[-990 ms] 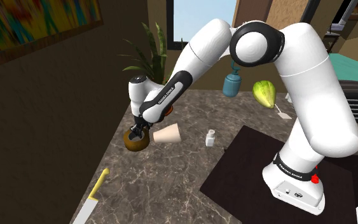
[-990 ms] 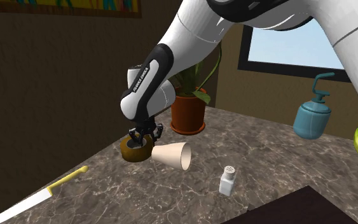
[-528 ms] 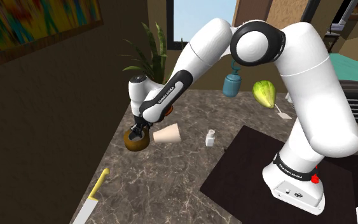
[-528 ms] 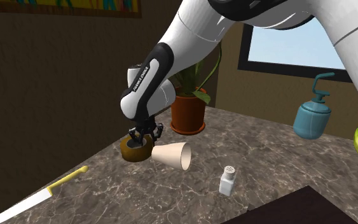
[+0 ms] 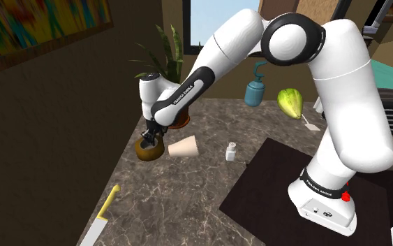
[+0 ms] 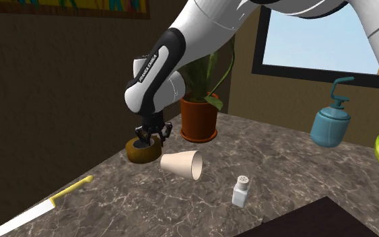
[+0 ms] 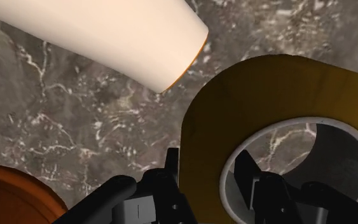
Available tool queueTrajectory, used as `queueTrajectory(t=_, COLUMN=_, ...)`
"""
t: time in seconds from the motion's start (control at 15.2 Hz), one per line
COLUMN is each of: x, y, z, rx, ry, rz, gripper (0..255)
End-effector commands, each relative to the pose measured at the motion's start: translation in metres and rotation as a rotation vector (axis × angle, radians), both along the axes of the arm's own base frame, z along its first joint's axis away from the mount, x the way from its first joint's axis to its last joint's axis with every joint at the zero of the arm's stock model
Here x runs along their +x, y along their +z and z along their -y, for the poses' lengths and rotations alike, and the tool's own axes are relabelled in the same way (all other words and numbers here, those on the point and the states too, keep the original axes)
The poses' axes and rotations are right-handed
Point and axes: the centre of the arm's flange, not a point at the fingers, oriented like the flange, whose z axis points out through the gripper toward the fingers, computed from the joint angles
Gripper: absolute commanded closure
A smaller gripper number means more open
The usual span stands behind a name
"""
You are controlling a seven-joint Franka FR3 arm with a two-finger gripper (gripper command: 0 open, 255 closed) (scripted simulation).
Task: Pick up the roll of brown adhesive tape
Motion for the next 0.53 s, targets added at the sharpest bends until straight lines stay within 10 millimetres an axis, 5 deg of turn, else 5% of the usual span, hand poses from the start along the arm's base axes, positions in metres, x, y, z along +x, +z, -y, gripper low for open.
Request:
queueTrajectory(t=0.0, x=-0.001, y=0.012, z=0.0, rx=0.0, ry=0.0, rz=0.0, gripper=255)
queueTrajectory(t=0.46, x=-0.001, y=0.039, z=0.0, rx=0.0, ry=0.0, rz=0.0, gripper=255)
